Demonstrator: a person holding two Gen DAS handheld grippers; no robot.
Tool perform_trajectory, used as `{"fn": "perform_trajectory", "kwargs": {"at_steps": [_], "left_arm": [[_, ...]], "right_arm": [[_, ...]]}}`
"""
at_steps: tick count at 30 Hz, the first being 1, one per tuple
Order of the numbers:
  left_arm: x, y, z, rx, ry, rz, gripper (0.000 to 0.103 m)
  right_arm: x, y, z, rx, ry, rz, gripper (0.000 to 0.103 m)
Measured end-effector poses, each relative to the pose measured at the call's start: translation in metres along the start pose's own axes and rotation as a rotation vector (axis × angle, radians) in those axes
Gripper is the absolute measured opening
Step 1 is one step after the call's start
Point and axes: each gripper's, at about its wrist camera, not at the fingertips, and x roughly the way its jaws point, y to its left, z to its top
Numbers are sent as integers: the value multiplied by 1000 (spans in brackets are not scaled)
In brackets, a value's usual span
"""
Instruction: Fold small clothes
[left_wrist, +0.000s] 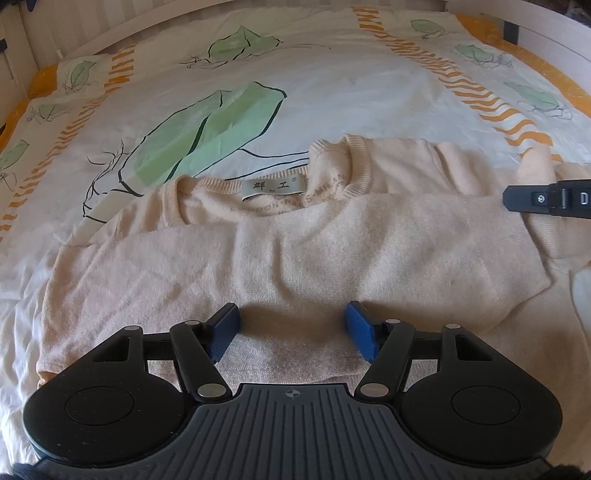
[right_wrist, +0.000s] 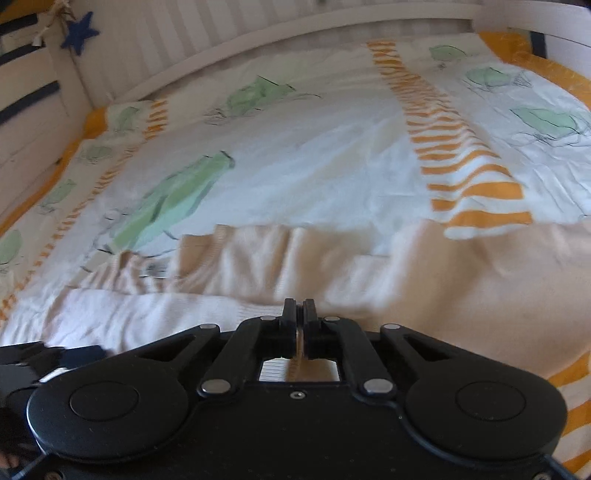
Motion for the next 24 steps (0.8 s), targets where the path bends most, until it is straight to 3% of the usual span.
{"fn": "perform_trajectory", "kwargs": {"at_steps": [3,5,6,8,10,17,24], "left_arm": [[0,-1,0,3,2,3,64],[0,0,0,7,2,5,65],[0,0,0,9,2,6,66],[1,0,0,9,4,8,68],[1,1,0,6,6,10,70],[3,-1,1,18,13,28,74],[3,1,2,11,24,18,74]], "right_arm": [[0,-10,-1,44,6,-15,19],[-9,-13,4,68,-20,-4,20],[-15,-12,7,59,-45,-14,26],[-27,-11,14,33,-102,-57,60],[-38,-14,20,14,-152,-117,70],[-54,-47,43,-38,-193,-437,70],[-54,-104,58,18,-161,-595,70]]}}
